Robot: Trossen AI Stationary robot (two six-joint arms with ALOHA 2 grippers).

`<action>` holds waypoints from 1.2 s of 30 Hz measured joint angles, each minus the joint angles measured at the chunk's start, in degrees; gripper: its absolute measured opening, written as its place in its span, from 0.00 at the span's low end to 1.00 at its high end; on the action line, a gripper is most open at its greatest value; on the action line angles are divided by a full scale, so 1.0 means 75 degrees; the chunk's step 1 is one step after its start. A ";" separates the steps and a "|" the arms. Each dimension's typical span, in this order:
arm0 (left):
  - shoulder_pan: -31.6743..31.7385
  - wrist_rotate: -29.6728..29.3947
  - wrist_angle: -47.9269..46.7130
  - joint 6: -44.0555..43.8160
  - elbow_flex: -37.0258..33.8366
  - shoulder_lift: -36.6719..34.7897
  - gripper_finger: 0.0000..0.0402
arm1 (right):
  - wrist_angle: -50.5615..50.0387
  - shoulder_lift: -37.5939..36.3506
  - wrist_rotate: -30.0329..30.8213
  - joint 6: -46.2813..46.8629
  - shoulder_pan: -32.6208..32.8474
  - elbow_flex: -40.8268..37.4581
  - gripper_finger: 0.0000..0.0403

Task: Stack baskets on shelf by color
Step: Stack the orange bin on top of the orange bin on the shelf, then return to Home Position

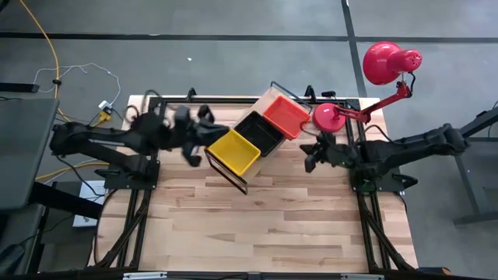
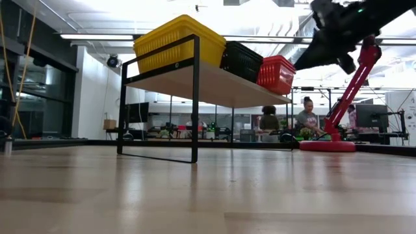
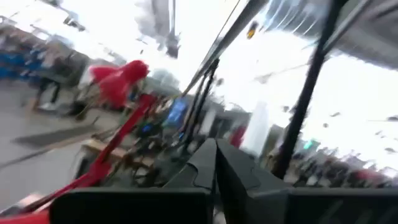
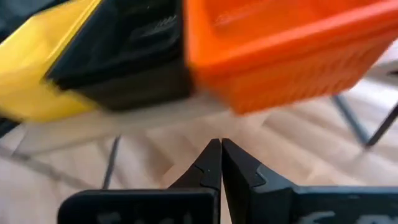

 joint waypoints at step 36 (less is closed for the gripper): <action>-0.0767 0.0060 -0.3174 0.0122 -0.0808 -0.3557 0.00 | 0.0817 -0.0347 -0.2970 -0.1056 -0.2244 0.0000 0.00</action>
